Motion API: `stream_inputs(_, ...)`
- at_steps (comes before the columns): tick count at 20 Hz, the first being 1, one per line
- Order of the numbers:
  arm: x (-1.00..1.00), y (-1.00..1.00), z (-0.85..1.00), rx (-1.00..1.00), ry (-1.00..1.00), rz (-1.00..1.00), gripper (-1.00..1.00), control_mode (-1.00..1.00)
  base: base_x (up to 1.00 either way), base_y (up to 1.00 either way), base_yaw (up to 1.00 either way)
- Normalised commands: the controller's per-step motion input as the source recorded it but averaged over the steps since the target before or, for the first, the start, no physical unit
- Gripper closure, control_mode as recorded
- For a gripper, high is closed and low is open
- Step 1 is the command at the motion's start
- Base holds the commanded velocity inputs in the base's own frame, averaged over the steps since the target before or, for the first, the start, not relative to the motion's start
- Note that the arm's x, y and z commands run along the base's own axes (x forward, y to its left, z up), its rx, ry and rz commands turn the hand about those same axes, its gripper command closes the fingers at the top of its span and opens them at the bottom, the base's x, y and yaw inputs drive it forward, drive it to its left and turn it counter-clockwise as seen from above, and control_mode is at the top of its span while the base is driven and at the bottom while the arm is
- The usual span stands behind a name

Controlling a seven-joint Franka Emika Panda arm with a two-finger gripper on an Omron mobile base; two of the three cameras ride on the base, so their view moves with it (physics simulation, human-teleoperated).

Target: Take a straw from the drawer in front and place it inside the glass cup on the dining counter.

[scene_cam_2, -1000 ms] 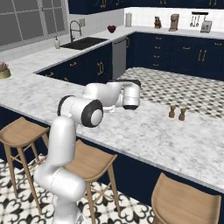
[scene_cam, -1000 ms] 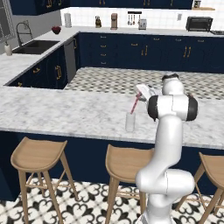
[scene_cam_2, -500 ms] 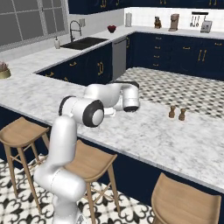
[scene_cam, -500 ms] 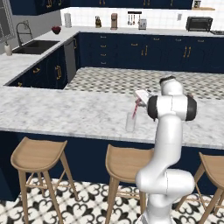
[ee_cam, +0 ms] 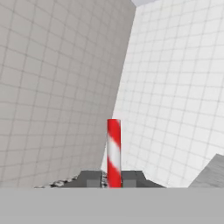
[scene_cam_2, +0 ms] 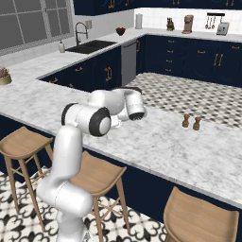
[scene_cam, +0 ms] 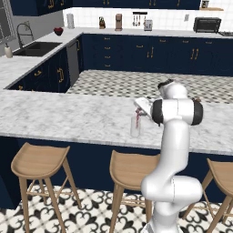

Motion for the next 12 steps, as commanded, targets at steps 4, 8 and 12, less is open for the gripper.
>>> stream_inputs(4,0.00,0.53,0.00,-0.13,0.00,0.00,-1.00,-1.00,0.00,0.00,0.00)
stream_inputs(8,-0.06,0.15,0.01,-0.03,-0.02,0.00,-1.00,-1.00,0.00,0.00,0.00)
stream_inputs(12,-0.18,-0.15,0.35,0.01,-0.06,0.00,-1.00,-1.00,0.00,0.00,0.00)
